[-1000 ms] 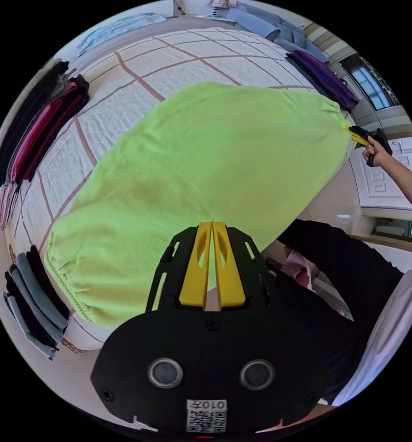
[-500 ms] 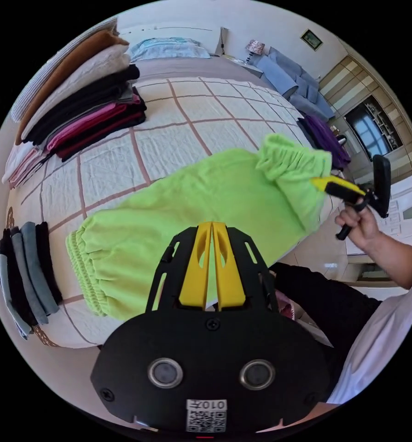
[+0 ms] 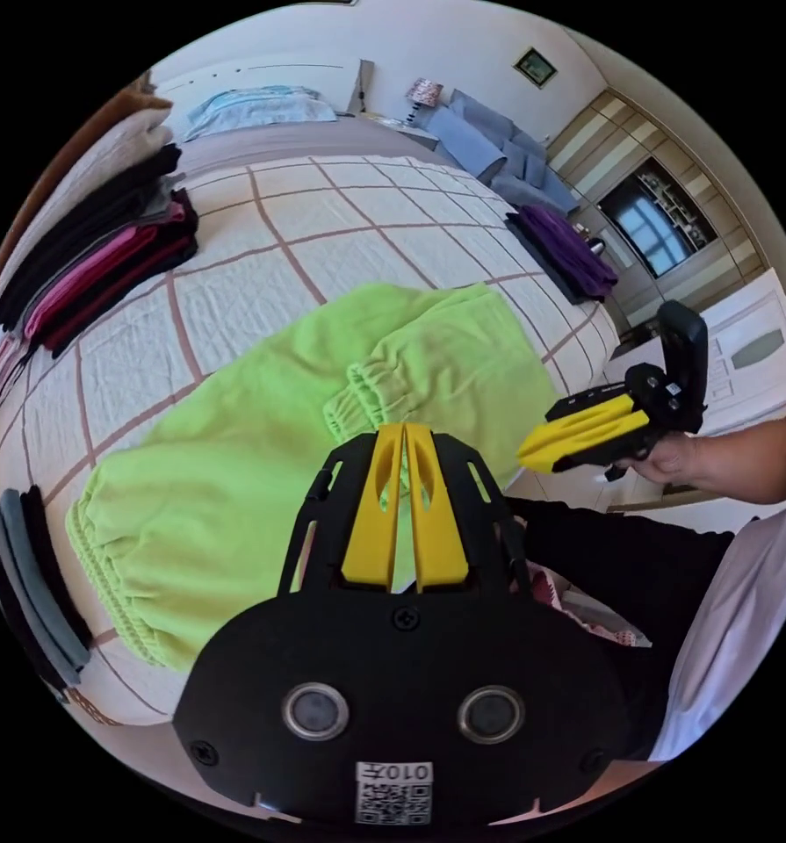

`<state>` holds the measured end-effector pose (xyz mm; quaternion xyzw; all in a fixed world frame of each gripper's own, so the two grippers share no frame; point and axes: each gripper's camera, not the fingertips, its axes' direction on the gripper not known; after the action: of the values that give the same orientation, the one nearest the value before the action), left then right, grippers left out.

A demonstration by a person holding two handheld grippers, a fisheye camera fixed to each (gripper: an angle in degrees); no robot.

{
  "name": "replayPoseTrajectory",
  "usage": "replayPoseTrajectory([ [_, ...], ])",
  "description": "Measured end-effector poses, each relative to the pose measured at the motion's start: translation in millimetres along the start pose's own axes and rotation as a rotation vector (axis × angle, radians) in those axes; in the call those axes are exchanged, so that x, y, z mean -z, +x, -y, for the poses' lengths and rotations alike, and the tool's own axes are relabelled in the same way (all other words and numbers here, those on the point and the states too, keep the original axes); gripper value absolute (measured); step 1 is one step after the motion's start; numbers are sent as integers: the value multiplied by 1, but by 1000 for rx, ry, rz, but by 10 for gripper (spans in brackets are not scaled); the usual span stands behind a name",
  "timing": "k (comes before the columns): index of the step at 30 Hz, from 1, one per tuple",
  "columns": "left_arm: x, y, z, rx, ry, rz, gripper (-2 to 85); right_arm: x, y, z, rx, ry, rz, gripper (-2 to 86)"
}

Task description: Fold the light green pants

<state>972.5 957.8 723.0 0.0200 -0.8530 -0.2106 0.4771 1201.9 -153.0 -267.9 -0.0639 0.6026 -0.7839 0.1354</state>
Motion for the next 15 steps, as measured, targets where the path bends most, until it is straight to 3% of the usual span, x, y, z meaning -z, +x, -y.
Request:
replayPoseTrajectory([
  [4, -21, 21, 2, -130, -100, -7, -2, -20, 30, 2, -98, -88, -150, 33],
  [6, -38, 20, -6, -117, -189, -8, -1, -59, 46, -3, -101, -272, -160, 30],
  [10, -22, -4, -26, 32, -119, -96, 2, -63, 57, 4, -102, -248, -90, 23],
  [12, 7, -9, -37, 91, -55, -27, 7, -55, 52, 19, -79, -273, -148, 24],
  [15, 66, -39, -85, 351, 87, 52, 31, -33, 36, 38, -26, -163, -163, 32],
])
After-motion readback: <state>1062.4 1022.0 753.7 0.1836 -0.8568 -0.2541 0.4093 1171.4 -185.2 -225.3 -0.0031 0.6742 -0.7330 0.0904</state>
